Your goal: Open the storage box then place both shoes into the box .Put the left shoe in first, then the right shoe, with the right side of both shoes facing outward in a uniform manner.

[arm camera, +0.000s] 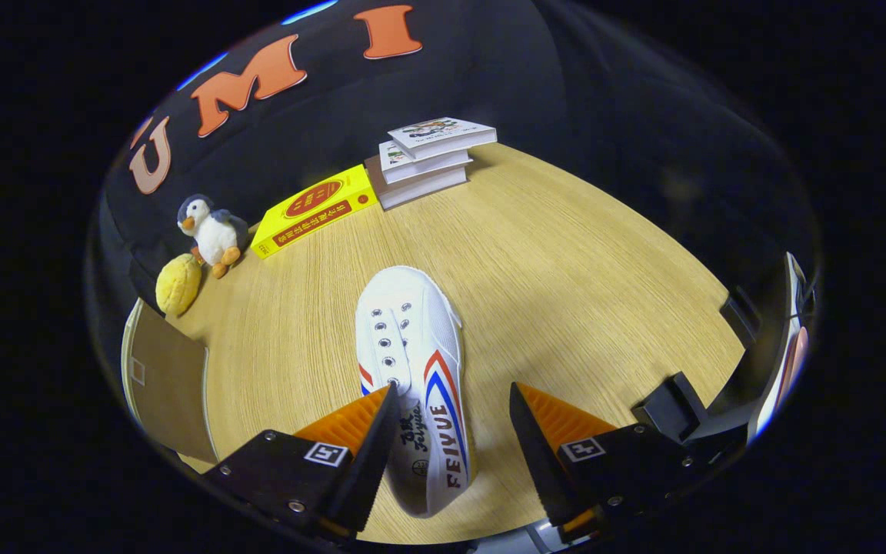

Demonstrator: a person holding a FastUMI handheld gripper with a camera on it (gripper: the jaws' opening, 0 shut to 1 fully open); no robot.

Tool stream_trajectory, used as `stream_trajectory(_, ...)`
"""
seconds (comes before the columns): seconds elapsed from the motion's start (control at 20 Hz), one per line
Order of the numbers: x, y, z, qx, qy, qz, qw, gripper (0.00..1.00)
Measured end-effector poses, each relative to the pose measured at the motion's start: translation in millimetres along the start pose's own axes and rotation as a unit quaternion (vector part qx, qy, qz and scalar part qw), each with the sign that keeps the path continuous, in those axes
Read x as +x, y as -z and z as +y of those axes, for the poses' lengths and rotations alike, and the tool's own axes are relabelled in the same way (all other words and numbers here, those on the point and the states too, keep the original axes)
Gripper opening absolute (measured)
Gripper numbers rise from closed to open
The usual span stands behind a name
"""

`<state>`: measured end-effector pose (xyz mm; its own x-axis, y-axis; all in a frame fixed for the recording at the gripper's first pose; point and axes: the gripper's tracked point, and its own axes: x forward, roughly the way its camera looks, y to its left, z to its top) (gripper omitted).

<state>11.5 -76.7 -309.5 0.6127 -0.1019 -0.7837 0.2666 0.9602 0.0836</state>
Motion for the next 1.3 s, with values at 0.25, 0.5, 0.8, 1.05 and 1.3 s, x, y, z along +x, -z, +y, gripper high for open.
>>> stream_trajectory(0.25,11,8,9,-0.027,-0.010,0.013,1.000,0.52)
stream_trajectory(0.5,-2,-3,12,0.009,0.011,0.000,1.000,0.01)
stream_trajectory(0.8,-46,-35,85,0.027,-0.041,-0.027,0.998,0.01)
stream_trajectory(1.05,-84,-40,179,0.046,-0.091,-0.020,0.995,0.00)
stream_trajectory(1.3,-125,-37,282,0.014,-0.148,-0.025,0.989,0.01)
